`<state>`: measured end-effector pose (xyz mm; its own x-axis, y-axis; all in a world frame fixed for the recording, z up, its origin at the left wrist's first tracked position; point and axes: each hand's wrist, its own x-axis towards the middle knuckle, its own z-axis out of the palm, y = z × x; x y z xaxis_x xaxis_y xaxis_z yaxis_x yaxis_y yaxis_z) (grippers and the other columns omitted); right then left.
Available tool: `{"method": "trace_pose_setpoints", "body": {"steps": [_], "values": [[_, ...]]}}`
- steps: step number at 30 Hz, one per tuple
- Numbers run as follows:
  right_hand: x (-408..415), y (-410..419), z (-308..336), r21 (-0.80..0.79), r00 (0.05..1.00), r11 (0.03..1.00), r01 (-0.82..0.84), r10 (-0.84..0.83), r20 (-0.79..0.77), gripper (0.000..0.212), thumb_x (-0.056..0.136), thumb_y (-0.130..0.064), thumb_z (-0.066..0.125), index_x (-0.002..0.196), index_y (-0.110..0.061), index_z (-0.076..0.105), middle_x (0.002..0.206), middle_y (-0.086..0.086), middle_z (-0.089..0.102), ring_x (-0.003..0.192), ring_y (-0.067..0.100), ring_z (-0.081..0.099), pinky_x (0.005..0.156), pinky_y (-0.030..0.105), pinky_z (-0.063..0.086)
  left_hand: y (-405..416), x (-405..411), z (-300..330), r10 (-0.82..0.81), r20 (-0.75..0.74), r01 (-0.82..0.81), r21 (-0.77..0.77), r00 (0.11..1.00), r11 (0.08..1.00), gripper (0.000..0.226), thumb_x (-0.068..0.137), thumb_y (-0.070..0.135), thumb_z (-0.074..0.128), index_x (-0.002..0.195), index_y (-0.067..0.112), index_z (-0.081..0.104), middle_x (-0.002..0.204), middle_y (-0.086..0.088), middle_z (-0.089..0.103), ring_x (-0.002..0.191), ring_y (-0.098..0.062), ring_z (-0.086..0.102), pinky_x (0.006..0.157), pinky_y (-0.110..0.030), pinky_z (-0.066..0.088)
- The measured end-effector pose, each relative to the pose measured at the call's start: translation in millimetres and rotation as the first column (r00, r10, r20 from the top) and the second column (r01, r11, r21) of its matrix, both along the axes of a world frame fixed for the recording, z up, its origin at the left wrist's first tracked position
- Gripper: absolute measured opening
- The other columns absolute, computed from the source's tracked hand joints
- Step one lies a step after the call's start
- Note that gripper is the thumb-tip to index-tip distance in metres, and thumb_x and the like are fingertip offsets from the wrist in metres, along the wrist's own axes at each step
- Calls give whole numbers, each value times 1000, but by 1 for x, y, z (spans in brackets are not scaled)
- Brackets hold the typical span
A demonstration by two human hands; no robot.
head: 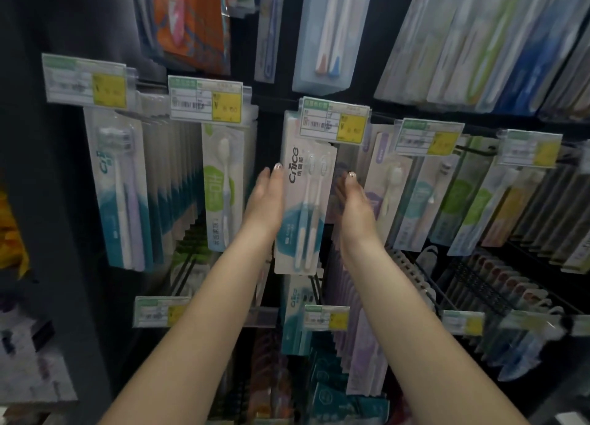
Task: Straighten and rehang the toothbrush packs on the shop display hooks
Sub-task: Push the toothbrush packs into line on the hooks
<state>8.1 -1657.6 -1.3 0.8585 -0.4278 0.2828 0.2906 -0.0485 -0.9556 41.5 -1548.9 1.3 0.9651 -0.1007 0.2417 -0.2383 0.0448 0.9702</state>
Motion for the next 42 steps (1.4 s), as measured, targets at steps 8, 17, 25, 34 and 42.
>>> {"method": "trace_pose_setpoints", "body": {"steps": [8, 17, 25, 34, 42], "values": [[14, 0, -2, 129, 974, 973, -189, 202, -98, 86, 72, -80, 32, 137, -25, 46, 140, 0, 49, 130, 19, 44, 111, 44, 31, -8, 14, -6, -187, -30, 182, -132, 982, 974, 60, 95, 58, 18, 129, 24, 54, 124, 4, 60, 113, -13, 55, 106, -34, 34], [21, 6, -7, 92, 962, 964, -248, 256, -96, 50, 93, -62, 22, 94, -33, 62, 118, -2, 60, 113, 16, 54, 99, 32, 39, -13, 24, -11, -202, -24, 193, -202, 979, 960, 88, 65, 80, 35, 137, 31, 43, 139, 6, 49, 130, -14, 43, 113, -42, 26], [23, 7, -7, 68, 969, 969, -239, 242, -46, 50, 96, -57, 21, 111, -30, 61, 102, -9, 66, 96, 4, 59, 77, 20, 45, -14, 27, -12, -170, -45, 159, -174, 984, 972, 102, 55, 85, 36, 142, 31, 35, 146, 6, 39, 134, -13, 37, 114, -41, 24], [26, 9, -5, 61, 985, 987, -149, 154, -80, 53, 96, -55, 27, 127, -24, 55, 118, -2, 61, 105, 12, 56, 92, 27, 41, -16, 26, -9, -141, -23, 138, -99, 990, 985, 96, 68, 81, 35, 146, 25, 28, 151, 4, 31, 137, -14, 31, 115, -40, 21], [14, 11, -15, -211, 994, 972, 105, -99, 41, 56, 99, -45, 27, 149, -23, 16, 156, -5, 19, 143, 10, 15, 118, 33, 12, -1, 9, -12, -58, 58, 59, -24, 997, 998, 68, 92, 59, 31, 149, 24, 16, 155, 4, 20, 141, -12, 20, 114, -29, 14]]}}
